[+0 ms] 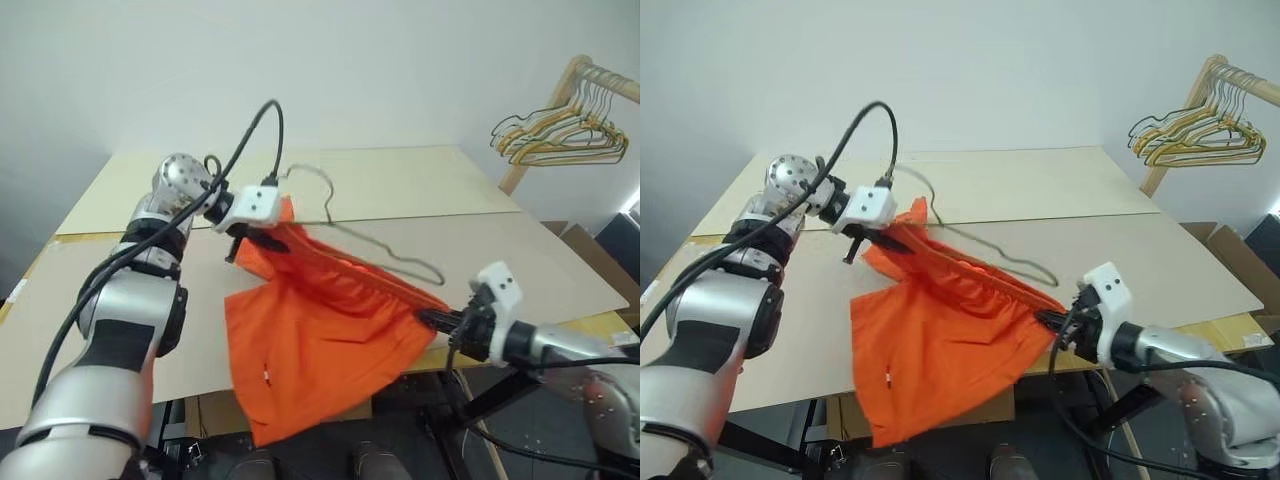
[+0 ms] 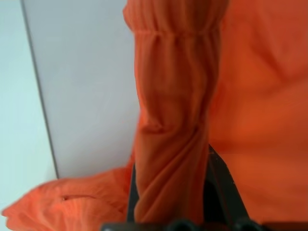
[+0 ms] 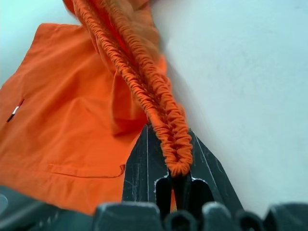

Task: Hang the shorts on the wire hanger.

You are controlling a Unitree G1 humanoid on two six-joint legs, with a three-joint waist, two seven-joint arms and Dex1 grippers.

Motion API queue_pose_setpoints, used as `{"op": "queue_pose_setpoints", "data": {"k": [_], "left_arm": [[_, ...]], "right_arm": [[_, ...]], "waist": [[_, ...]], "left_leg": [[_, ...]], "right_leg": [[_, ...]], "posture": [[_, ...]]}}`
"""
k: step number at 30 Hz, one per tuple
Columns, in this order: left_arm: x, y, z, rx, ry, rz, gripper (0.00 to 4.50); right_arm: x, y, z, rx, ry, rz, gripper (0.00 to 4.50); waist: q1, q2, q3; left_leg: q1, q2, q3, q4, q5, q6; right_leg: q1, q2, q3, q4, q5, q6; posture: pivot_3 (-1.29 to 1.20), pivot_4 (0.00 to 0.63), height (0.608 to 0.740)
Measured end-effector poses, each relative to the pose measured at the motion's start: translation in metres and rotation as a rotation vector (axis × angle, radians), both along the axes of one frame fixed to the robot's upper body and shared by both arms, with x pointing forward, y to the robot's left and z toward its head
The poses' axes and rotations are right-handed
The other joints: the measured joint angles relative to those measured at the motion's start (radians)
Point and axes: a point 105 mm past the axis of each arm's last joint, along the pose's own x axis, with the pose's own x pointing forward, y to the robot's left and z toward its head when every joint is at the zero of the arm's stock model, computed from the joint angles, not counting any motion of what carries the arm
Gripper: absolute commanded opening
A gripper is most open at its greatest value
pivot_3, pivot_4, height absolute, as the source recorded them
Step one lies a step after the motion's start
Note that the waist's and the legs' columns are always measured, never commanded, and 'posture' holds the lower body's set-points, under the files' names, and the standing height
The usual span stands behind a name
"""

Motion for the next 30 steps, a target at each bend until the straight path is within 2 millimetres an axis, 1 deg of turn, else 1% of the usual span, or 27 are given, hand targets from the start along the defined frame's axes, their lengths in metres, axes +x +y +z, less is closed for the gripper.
{"op": "queue_pose_setpoints", "data": {"k": [3,8,12,17,22,25,30], "left_arm": [[-0.002,0.0,-0.002,0.01,0.01,-0.014,0.0],[-0.002,-0.001,-0.001,0.001,-0.001,-0.027,0.0],[-0.003,-0.004,0.002,-0.057,0.002,-0.024,0.0],[-0.007,-0.008,-0.005,-0.125,0.047,-0.019,0.0],[-0.012,-0.007,-0.018,-0.061,0.077,-0.045,0.0],[-0.013,-0.006,-0.019,-0.036,0.061,-0.062,0.0],[-0.012,-0.005,-0.019,-0.044,0.072,-0.047,0.0]], "right_arm": [[-0.002,-0.006,0.002,-0.022,0.01,0.038,0.04],[0.001,-0.013,0.011,-0.055,-0.009,0.074,0.04],[0.002,-0.015,0.008,-0.067,-0.001,0.076,0.04],[0.003,-0.016,-0.001,-0.084,0.013,0.057,0.04],[0.002,-0.017,-0.006,-0.085,0.031,0.05,0.04],[0.0,-0.017,-0.007,-0.086,0.038,0.051,0.04],[-0.006,-0.017,-0.008,-0.095,0.046,0.067,0.04]], "waist": [[0.005,0.0,0.0],[0.007,0.0,0.0],[0.009,0.0,0.0],[0.01,0.0,0.0],[0.009,0.0,0.0],[0.009,0.0,0.0],[0.007,0.0,0.0]], "left_leg": [[0.0,-0.001,0.0,0.0,0.0,0.0],[0.0,-0.001,0.0,0.0,0.0,0.0],[0.0,-0.001,0.0,0.0,0.0,0.0],[0.0,-0.001,0.0,0.0,0.0,0.0],[0.0,-0.001,0.0,0.0,0.0,0.0],[0.0,-0.001,0.0,0.0,0.0,0.0],[0.0,-0.001,0.0,0.0,0.0,0.0]], "right_leg": [[0.0,-0.001,0.0,0.0,0.0,0.001],[0.001,-0.001,0.0,0.0,-0.001,0.002],[0.001,-0.001,0.0,0.0,-0.001,0.002],[0.001,-0.001,0.0,0.0,-0.001,0.002],[0.001,-0.001,0.0,0.0,-0.001,0.002],[0.001,-0.001,0.0,0.0,-0.001,0.002],[0.001,-0.001,0.0,0.0,-0.001,0.002]], "posture": [[0.02,0.0,0.74],[0.02,0.0,0.74],[0.01,0.0,0.74],[0.0,0.0,0.74],[-0.01,0.0,0.74],[-0.02,0.0,0.74],[-0.02,0.0,0.74]]}}
